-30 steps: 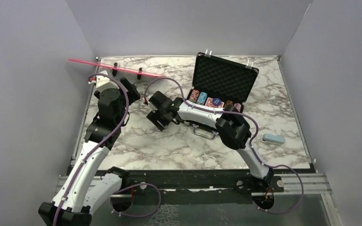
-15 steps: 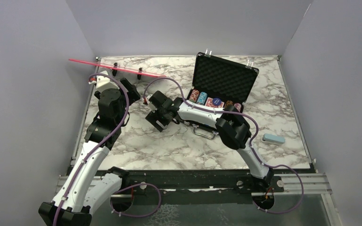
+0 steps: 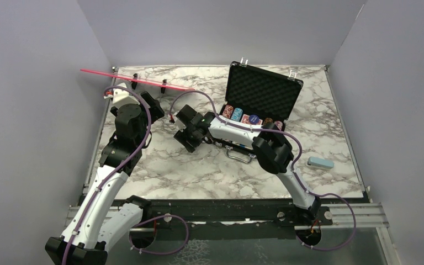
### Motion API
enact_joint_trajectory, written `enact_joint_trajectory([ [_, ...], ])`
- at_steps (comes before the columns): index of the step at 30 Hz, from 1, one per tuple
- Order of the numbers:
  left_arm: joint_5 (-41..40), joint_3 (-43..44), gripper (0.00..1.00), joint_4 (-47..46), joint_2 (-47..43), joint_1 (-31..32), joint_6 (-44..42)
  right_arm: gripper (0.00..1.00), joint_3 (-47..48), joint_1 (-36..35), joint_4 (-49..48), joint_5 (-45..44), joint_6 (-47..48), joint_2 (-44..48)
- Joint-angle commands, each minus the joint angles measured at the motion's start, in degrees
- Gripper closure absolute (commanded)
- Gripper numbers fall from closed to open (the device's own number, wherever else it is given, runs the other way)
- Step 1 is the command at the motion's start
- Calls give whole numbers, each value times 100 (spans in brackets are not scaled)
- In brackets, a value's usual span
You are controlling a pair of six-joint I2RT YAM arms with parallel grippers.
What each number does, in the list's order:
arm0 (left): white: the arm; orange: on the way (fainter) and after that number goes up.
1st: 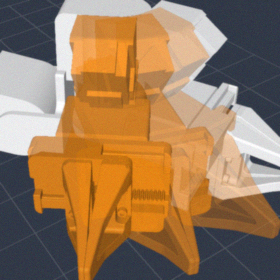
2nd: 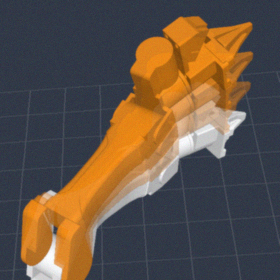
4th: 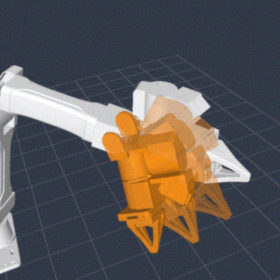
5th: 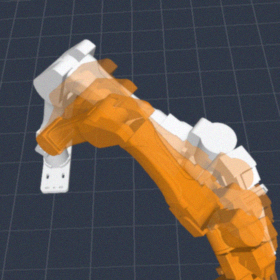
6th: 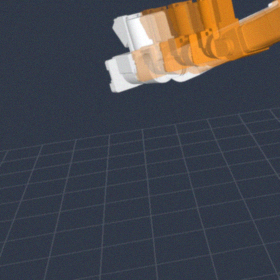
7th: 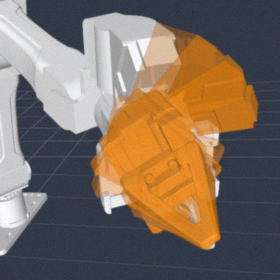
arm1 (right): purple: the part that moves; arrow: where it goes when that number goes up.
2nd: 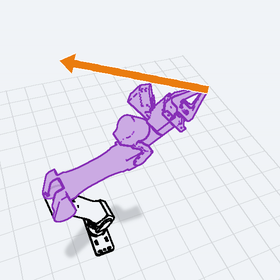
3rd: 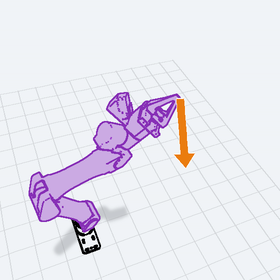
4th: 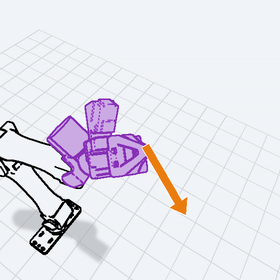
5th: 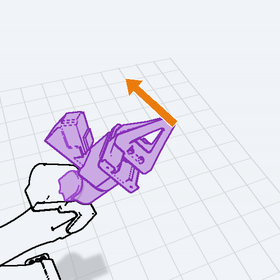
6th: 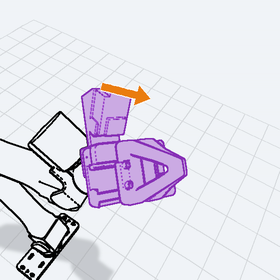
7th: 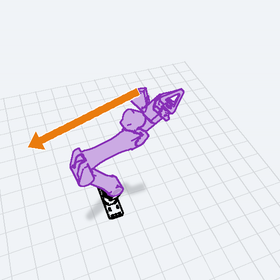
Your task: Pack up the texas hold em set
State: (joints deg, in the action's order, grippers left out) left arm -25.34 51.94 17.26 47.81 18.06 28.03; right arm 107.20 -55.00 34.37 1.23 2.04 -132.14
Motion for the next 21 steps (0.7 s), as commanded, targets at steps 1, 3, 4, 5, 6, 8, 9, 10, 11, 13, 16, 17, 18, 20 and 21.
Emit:
enact_joint_trajectory([
  [1, 20, -48, 17, -67, -44, -20, -20, 41, 98, 34, 481, 46, 32, -225],
  [3, 30, -50, 17, -76, -35, -22, -11, 46, 64, 34, 456, -70, 25, -230],
  [4, 31, -52, 17, -78, -35, -21, -11, 48, 49, 34, 444, -100, 24, -241],
  [5, 31, -47, 17, -82, -34, -22, -12, 51, 45, 34, 439, -109, 24, -249],
  [6, 34, -48, 17, -76, -35, -22, -6, 53, 53, 34, 439, -107, 20, -258],
  [8, 32, -48, 17, -80, -37, -23, -6, 53, 100, 34, 439, -94, -6, -254],
  [9, 30, -52, 17, -81, -44, -22, -4, 51, 124, 38, 443, -59, -10, -265],
  [10, 34, -48, 17, -74, -44, -22, -1, 49, 144, 35, 454, -26, -12, -268],
  [11, 35, -52, 17, -78, -55, -22, -15, 45, 168, 34, 460, 2, -16, -280],
  [13, 33, -44, 17, -78, -52, -22, -23, 38, 233, 34, 520, -14, -32, -322],
  [16, 34, -29, 17, -77, -48, -26, -20, 41, 293, 34, 655, -77, -72, -401],
  [17, 30, -30, 17, -77, -40, -24, -24, 45, 288, 34, 682, -79, -92, -403],
  [18, 34, -31, 17, -87, -31, -22, -19, 51, 278, 34, 719, -75, -111, -383],
  [20, 39, -33, 17, -90, -26, -27, 1, 61, 190, 34, 736, -23, -121, -318],
  [21, 56, -40, 17, -98, -21, -25, 6, 65, 152, 35, 758, 20, -123, -276],
])
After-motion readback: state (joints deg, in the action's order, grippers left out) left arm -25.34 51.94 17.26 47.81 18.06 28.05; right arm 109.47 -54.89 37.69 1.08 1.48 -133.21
